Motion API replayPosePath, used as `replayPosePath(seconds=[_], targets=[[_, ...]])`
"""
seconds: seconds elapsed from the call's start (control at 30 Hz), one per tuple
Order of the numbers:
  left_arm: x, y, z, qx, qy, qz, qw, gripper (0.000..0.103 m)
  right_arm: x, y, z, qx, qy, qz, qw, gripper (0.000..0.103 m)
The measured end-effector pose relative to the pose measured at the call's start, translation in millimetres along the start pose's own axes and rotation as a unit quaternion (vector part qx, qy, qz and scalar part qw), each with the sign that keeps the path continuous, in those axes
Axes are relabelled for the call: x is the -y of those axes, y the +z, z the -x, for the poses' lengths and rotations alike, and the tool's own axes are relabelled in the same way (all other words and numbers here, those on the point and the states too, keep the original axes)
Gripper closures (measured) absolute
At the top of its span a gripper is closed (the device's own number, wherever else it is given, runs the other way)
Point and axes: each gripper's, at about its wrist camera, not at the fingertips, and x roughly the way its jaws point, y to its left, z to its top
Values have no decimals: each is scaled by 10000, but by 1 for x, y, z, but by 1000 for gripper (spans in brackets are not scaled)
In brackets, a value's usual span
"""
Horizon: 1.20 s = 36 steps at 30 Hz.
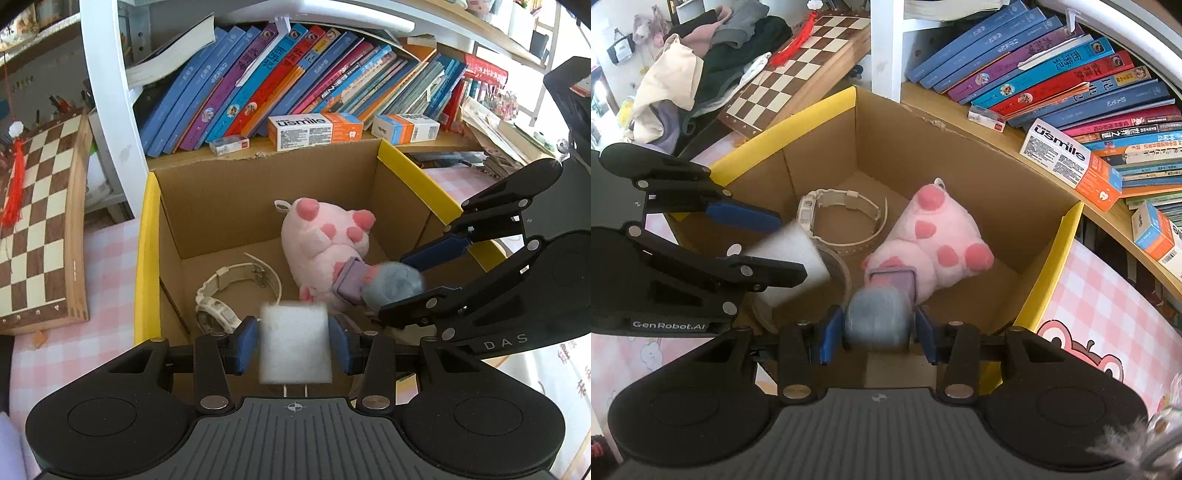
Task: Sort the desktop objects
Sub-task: 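Open the left gripper to drop the charger while the right gripper releases the toy car into the box, then raise both open grippers out of the box and move toward the pink knife and white plug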
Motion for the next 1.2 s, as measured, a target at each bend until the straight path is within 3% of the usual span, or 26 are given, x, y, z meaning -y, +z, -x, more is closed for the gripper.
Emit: replayPosePath(seconds=[0.13, 0.37, 0.87, 1.03, 1.2], targets=[[1, 0, 3, 41, 125, -4, 9999, 54, -1, -1, 0, 63, -108, -105, 9999, 53], [-4, -2, 22, 309, 296, 88, 9990, 25, 1, -8, 21, 364, -272, -282, 9986, 34], [27, -13, 86, 1136, 662, -383, 9906, 9, -20, -27, 85, 1308, -969, -697, 9842, 17], [29, -25, 112, 1305, 789, -257, 9880, 1, -33, -43, 107, 1559, -1249, -888, 9758, 5], [25, -38, 130, 1329, 732, -19, 9884, 0, -46, -62, 122, 1612, -1403, -1102, 9707, 3]])
